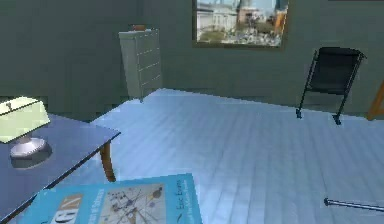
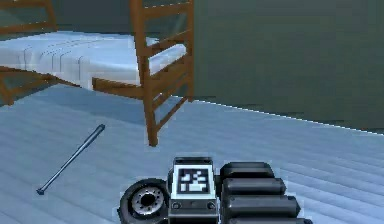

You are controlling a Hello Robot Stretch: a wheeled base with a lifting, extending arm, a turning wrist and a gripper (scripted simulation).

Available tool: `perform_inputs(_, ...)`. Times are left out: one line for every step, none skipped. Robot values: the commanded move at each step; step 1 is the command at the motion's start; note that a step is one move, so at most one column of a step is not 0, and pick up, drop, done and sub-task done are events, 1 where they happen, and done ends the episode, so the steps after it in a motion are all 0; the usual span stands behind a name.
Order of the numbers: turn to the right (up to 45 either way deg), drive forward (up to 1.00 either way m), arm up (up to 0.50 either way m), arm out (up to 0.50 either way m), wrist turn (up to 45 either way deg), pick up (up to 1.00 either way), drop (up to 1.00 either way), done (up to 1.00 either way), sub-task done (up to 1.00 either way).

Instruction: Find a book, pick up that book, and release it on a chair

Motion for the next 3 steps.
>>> perform_inputs(45.0, 0.0, 0.0, 0.0, 0.0, 0.0, 0.0, 0.0, 0.0)
perform_inputs(45.0, 0.0, 0.0, 0.0, 0.0, 0.0, 0.0, 0.0, 0.0)
perform_inputs(45.0, 0.0, 0.0, 0.0, 0.0, 0.0, 0.0, 0.0, 0.0)
